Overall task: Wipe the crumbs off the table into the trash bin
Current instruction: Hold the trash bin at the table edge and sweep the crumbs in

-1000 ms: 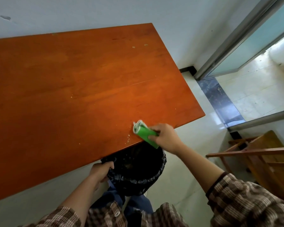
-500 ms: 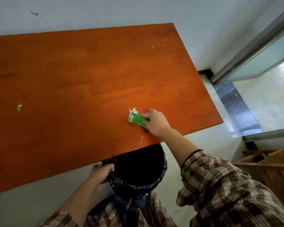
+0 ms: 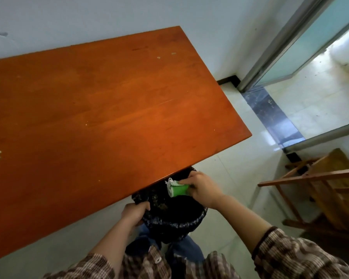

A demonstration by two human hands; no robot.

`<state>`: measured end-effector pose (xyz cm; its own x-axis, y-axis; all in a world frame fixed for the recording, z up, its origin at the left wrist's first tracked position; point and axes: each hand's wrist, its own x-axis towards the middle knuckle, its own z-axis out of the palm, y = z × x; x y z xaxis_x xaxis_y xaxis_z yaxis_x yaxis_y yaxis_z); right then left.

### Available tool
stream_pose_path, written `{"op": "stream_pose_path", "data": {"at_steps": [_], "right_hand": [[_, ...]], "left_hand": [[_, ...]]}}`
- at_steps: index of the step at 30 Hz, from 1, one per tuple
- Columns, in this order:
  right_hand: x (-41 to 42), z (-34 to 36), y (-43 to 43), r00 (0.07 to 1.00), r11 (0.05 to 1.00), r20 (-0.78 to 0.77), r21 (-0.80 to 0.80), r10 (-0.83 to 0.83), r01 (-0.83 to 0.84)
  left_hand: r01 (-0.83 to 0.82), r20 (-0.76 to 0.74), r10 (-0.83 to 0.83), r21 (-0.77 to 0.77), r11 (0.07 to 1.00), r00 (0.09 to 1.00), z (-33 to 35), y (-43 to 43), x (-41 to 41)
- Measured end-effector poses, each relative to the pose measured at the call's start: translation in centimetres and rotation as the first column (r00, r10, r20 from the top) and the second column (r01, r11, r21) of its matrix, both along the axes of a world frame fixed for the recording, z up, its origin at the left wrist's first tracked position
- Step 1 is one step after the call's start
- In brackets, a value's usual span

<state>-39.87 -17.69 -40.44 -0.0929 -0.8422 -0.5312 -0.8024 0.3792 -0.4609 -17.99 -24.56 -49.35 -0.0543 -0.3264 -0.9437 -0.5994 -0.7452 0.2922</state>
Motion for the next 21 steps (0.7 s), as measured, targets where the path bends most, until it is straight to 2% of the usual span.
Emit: {"op": "stream_pose_path", "data": {"at_steps": [1, 3, 4, 6, 8, 9, 11, 12, 13, 16, 18, 21], "right_hand": [[-1.0, 0.2, 0.5, 0.989, 0.99, 0.053, 0.033, -0.136, 0.135], [-3.0, 0.7, 1.6, 0.871, 0.901, 0.232, 0.123, -0.434, 0.416], [-3.8, 1.1, 2.1, 0.768, 0.829, 0.311, 0.18, -0.559, 0.53], [-5.7, 1.1, 4.0, 0.48, 0.647, 0.459, 0.339, -0.748, 0.683], [-7.0, 0.4, 6.2, 0.244, 0.491, 0.501, 0.452, -0.83, 0.745], [-8.1, -0.5, 7.7, 0.257, 0.451, 0.439, 0.425, -0.861, 0.785], [-10.2, -2.5, 10.5, 0.452, 0.476, 0.152, 0.265, -0.879, 0.838], [-11.4, -3.2, 11.8, 0.451, 0.45, 0.053, 0.226, -0.891, 0.864], [-12.7, -3.5, 12.6, 0.419, 0.418, 0.043, 0.22, -0.907, 0.881], [-18.1, -3.7, 14.8, 0.476, 0.465, -0.022, 0.186, -0.879, 0.866], [-21.5, -3.4, 15.6, 0.456, 0.448, -0.01, 0.164, -0.89, 0.879], [-27.4, -2.9, 16.8, 0.478, 0.472, -0.012, 0.139, -0.878, 0.871]], "left_hand": [[0.017, -0.012, -0.017, 0.003, 1.0, 1.0, 0.2, 0.3, -0.9], [0.051, -0.027, -0.051, 0.003, 0.999, 0.998, 0.4, 1.1, -2.8], [0.071, -0.031, -0.071, -0.004, 0.998, 0.997, 0.5, 1.5, -3.7], [0.128, -0.038, -0.129, -0.018, 0.992, 0.991, 0.5, 2.4, -6.1], [0.165, -0.062, -0.166, -0.011, 0.986, 0.984, 0.8, 3.1, -8.4], [0.188, -0.071, -0.187, -0.002, 0.982, 0.98, 0.8, 3.6, -10.1], [0.208, -0.076, -0.206, 0.008, 0.978, 0.976, 1.0, 4.3, -12.9], [0.214, -0.081, -0.213, 0.008, 0.977, 0.974, 1.0, 4.7, -14.5], [0.219, -0.087, -0.218, 0.007, 0.976, 0.972, 1.0, 5.0, -16.1], [0.222, -0.103, -0.221, 0.002, 0.975, 0.97, 1.0, 6.7, -21.6], [0.224, -0.115, -0.22, 0.016, 0.975, 0.969, 1.3, 7.5, -24.9], [0.248, -0.133, -0.244, 0.015, 0.969, 0.961, 0.4, 8.8, -31.2]]}}
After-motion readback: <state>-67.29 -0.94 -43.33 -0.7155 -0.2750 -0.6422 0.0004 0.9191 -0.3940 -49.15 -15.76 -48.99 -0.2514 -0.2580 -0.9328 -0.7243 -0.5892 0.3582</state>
